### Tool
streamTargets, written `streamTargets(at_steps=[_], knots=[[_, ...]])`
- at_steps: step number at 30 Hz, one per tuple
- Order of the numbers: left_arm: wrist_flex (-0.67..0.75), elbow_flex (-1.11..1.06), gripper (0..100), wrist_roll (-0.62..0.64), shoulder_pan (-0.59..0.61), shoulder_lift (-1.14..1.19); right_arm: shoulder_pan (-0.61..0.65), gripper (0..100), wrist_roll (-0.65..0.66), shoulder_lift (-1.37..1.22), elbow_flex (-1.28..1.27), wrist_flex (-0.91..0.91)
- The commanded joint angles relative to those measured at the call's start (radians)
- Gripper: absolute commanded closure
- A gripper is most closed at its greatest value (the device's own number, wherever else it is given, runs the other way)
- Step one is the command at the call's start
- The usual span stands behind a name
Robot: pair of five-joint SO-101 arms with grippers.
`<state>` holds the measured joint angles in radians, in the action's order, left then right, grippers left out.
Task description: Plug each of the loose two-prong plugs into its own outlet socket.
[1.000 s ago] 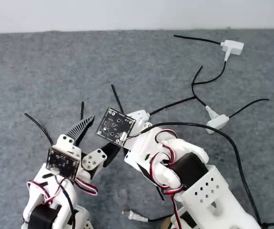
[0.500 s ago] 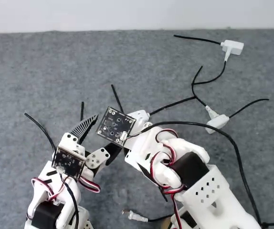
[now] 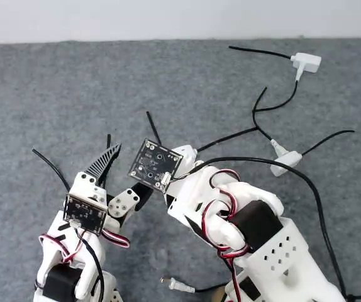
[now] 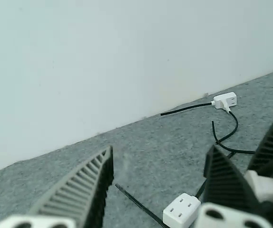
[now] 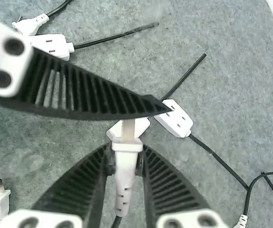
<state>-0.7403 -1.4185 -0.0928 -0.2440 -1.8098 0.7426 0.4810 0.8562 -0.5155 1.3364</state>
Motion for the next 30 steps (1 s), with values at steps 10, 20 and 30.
streamTargets(at_steps=[10,20,30], knots=[[0.017,-0.025,70,-0.011,-0.009,-0.009,-0.012,99.1,0.012,0.031,0.091,0.001],[0.023,-0.054,70,-0.014,-0.041,-0.009,-0.01,99.1,0.009,0.024,0.219,0.081],[0.023,-0.054,70,-0.012,-0.041,-0.009,-0.007,99.1,-0.009,0.021,0.229,0.091]])
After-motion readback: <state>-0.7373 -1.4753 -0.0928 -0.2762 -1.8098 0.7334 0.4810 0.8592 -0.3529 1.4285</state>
